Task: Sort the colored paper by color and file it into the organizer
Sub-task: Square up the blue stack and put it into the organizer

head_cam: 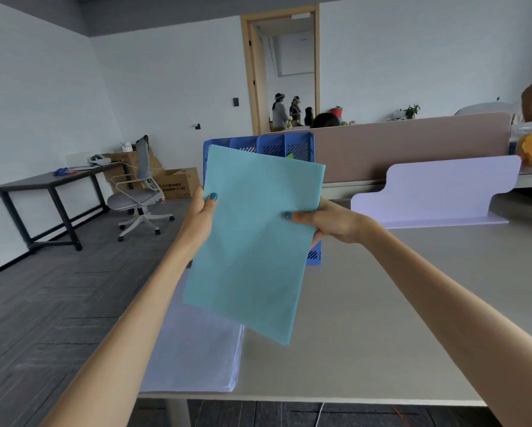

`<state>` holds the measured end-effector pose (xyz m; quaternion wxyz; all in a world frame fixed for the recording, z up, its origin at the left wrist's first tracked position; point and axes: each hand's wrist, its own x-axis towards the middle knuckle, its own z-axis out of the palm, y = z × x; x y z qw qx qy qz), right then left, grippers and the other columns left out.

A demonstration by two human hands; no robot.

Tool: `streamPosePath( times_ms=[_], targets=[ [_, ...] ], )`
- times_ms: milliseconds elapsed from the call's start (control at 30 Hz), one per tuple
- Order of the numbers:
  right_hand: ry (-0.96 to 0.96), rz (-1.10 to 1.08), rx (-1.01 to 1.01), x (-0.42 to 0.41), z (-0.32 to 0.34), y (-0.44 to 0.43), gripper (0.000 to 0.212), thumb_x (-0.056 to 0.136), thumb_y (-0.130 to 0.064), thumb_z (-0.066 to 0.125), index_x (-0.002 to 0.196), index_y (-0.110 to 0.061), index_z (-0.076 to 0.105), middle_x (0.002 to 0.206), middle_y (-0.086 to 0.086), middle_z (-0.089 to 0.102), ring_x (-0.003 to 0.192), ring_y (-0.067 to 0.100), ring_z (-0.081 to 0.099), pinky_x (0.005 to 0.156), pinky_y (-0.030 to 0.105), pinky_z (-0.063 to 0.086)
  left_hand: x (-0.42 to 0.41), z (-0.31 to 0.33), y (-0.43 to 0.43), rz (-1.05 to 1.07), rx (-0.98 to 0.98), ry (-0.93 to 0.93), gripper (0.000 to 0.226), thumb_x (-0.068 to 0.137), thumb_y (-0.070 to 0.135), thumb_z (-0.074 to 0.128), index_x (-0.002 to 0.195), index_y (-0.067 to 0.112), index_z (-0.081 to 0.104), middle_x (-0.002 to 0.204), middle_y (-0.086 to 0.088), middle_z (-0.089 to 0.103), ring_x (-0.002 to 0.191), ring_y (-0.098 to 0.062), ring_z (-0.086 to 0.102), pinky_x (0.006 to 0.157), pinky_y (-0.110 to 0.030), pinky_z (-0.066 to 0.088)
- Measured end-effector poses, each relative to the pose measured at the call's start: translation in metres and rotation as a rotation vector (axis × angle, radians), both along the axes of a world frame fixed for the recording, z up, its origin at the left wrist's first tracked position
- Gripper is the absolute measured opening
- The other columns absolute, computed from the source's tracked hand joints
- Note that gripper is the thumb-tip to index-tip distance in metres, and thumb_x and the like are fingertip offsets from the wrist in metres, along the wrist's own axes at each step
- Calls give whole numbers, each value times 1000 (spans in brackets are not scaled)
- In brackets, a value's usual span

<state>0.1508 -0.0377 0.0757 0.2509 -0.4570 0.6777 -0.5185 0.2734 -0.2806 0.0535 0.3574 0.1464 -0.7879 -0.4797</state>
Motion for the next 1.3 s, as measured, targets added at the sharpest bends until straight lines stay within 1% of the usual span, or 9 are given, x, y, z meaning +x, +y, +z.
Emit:
streamPosePath(
  times_ms=[100, 300, 400, 533, 633, 700, 800, 1200, 1300],
  targets=[
    [21, -71, -87, -3, 7, -7, 16, 96, -10, 52, 105, -22, 57, 93, -1, 66, 73, 11, 68, 52, 30, 57, -10, 4, -1, 9, 14, 46, 21, 101, 24, 42, 119, 13, 41, 118, -3, 50, 108, -16, 49, 96, -39, 39],
    [-12, -228, -172, -12, 27, -22, 15, 96, -6, 51, 109, -7, 59, 98, 10, 65, 79, 23, 66, 46, 31, 56, -23, -2, -1, 54, -307, 59, 51, 92, 14, 60, 139, 15, 38, 141, -3, 36, 134, -18, 31, 112, -34, 27],
    [7, -411, -219, -15, 43, -38, 16, 95, -6, 52, 107, 1, 59, 107, 18, 63, 82, 32, 65, 49, 37, 58, -25, -5, 10, -64, -411, 30, 49, 92, 17, 61, 138, 15, 44, 144, 0, 38, 135, -14, 32, 113, -36, 27],
    [155, -650, -256, -21, 59, -59, 16, 91, -8, 51, 88, 4, 62, 93, 20, 64, 81, 41, 64, 68, 54, 57, -32, -6, 23, -184, -372, -38, 57, 88, 29, 67, 140, 26, 45, 146, 13, 39, 135, -2, 33, 110, -25, 29],
    [302, -730, -208, -22, 66, -68, 20, 90, -4, 46, 75, 4, 56, 66, 9, 53, 64, 32, 53, 56, 32, 48, -39, -2, 28, -243, -324, -53, 61, 83, 29, 72, 139, 29, 46, 142, 20, 43, 128, 9, 37, 101, -15, 32],
    [390, -776, -171, -20, 70, -74, 19, 88, 0, 42, 72, -1, 53, 63, 7, 47, 58, 24, 40, 46, 28, 32, -46, -1, 26, -250, -304, -51, 61, 84, 23, 72, 139, 29, 47, 139, 22, 46, 124, 10, 41, 101, -18, 36],
    [465, -836, -157, -20, 70, -81, 22, 82, 3, 39, 63, -6, 44, 68, 9, 47, 52, 19, 34, 43, 27, 25, -55, -1, 20, -264, -260, -52, 59, 82, 23, 73, 136, 30, 50, 132, 16, 54, 120, 6, 48, 101, -27, 45],
    [594, -858, -58, -32, 62, -124, 26, 82, 3, 39, 61, -11, 35, 76, 12, 49, 70, 29, 44, 53, 32, 28, -80, -13, -12, -93, -339, -82, 36, 83, 25, 71, 119, 25, 63, 116, 11, 65, 113, -6, 57, 99, -40, 47],
    [658, -855, -23, -31, 61, -137, 17, 86, 3, 39, 84, -3, 55, 94, 18, 60, 78, 33, 51, 60, 32, 31, -85, -20, -24, -46, -316, -88, 28, 84, 26, 69, 112, 24, 65, 109, 12, 68, 106, -5, 61, 95, -41, 50]
  ],
)
